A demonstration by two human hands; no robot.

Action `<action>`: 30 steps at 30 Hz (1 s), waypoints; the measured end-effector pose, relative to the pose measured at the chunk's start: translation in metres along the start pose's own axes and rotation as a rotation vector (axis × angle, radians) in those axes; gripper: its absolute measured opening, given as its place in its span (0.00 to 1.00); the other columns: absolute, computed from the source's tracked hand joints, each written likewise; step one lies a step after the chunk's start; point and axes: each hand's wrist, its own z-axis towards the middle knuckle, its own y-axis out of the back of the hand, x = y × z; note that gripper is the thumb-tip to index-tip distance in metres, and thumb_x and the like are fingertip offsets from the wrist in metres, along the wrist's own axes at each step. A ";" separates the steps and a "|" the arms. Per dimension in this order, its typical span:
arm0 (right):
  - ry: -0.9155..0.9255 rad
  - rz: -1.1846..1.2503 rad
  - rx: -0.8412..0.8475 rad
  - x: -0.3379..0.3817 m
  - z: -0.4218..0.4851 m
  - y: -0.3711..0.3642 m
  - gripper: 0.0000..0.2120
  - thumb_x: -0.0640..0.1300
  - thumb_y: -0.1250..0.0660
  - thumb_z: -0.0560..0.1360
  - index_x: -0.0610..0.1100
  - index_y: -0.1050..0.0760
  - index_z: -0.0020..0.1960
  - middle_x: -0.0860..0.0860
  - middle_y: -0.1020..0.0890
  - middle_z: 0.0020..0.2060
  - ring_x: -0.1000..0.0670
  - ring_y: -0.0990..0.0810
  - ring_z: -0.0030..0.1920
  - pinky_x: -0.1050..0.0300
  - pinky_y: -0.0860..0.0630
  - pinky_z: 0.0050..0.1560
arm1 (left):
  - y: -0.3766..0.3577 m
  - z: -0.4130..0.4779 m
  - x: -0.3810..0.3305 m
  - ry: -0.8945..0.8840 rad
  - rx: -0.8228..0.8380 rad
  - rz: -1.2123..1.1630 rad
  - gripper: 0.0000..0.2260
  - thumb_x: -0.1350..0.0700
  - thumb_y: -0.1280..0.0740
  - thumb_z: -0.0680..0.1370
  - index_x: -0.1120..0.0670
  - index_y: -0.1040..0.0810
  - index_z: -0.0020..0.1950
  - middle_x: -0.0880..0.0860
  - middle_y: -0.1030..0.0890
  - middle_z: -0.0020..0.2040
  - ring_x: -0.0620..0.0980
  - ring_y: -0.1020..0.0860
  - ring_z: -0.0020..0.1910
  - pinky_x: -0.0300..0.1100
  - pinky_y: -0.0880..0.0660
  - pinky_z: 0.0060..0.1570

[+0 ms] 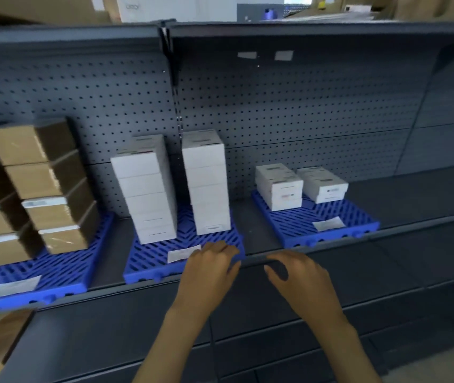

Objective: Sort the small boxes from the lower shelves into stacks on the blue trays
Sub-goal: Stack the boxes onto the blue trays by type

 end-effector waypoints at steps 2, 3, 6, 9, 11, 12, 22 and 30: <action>-0.005 -0.017 -0.003 -0.018 0.010 0.002 0.14 0.55 0.28 0.78 0.53 0.19 0.61 0.55 0.16 0.55 0.51 0.17 0.53 0.54 0.20 0.50 | -0.012 0.017 -0.012 -0.009 -0.004 -0.017 0.13 0.48 0.33 0.82 0.49 0.20 0.65 0.49 0.19 0.60 0.52 0.21 0.58 0.48 0.22 0.55; -0.004 -0.020 -0.002 -0.027 0.016 0.003 0.14 0.55 0.28 0.78 0.53 0.19 0.61 0.55 0.16 0.56 0.51 0.17 0.54 0.54 0.20 0.50 | -0.018 0.027 -0.016 -0.009 -0.007 -0.027 0.13 0.48 0.33 0.82 0.49 0.20 0.64 0.49 0.19 0.60 0.52 0.21 0.58 0.49 0.22 0.55; 0.000 -0.020 -0.012 -0.051 0.041 0.004 0.14 0.53 0.28 0.78 0.51 0.18 0.61 0.54 0.15 0.55 0.50 0.17 0.55 0.52 0.18 0.49 | -0.038 0.056 -0.026 -0.005 -0.027 -0.049 0.12 0.49 0.33 0.82 0.49 0.20 0.64 0.48 0.19 0.59 0.52 0.21 0.57 0.47 0.22 0.54; 0.014 -0.024 -0.036 -0.073 0.069 0.005 0.13 0.50 0.26 0.76 0.49 0.17 0.59 0.52 0.14 0.53 0.50 0.16 0.51 0.52 0.18 0.47 | -0.058 0.086 -0.029 0.008 -0.036 -0.084 0.11 0.50 0.32 0.81 0.50 0.19 0.62 0.49 0.19 0.57 0.52 0.20 0.55 0.48 0.20 0.50; 0.025 -0.028 -0.056 -0.088 0.086 0.005 0.13 0.49 0.25 0.76 0.48 0.17 0.59 0.52 0.14 0.53 0.49 0.15 0.52 0.52 0.17 0.47 | -0.069 0.104 -0.031 0.024 -0.032 -0.113 0.10 0.52 0.31 0.80 0.51 0.18 0.60 0.50 0.18 0.56 0.53 0.20 0.53 0.48 0.20 0.48; 0.032 -0.023 -0.062 -0.095 0.094 0.005 0.13 0.48 0.25 0.76 0.47 0.17 0.59 0.51 0.14 0.53 0.49 0.15 0.52 0.51 0.16 0.48 | -0.075 0.112 -0.032 0.034 -0.036 -0.131 0.09 0.52 0.31 0.80 0.51 0.18 0.59 0.50 0.18 0.56 0.53 0.20 0.53 0.48 0.20 0.47; -0.029 0.175 -0.106 -0.152 0.169 -0.003 0.21 0.43 0.28 0.78 0.43 0.23 0.70 0.46 0.15 0.55 0.47 0.16 0.52 0.53 0.19 0.56 | -0.112 0.178 -0.037 0.262 -0.113 -0.385 0.24 0.56 0.28 0.79 0.52 0.29 0.74 0.55 0.22 0.64 0.55 0.20 0.58 0.50 0.20 0.53; -0.143 0.336 0.122 -0.191 0.227 -0.039 0.36 0.45 0.28 0.79 0.45 0.41 0.81 0.41 0.19 0.63 0.42 0.18 0.60 0.41 0.21 0.61 | -0.155 0.230 -0.043 0.460 0.030 -0.548 0.44 0.54 0.24 0.77 0.49 0.50 0.84 0.54 0.24 0.72 0.53 0.23 0.66 0.47 0.22 0.61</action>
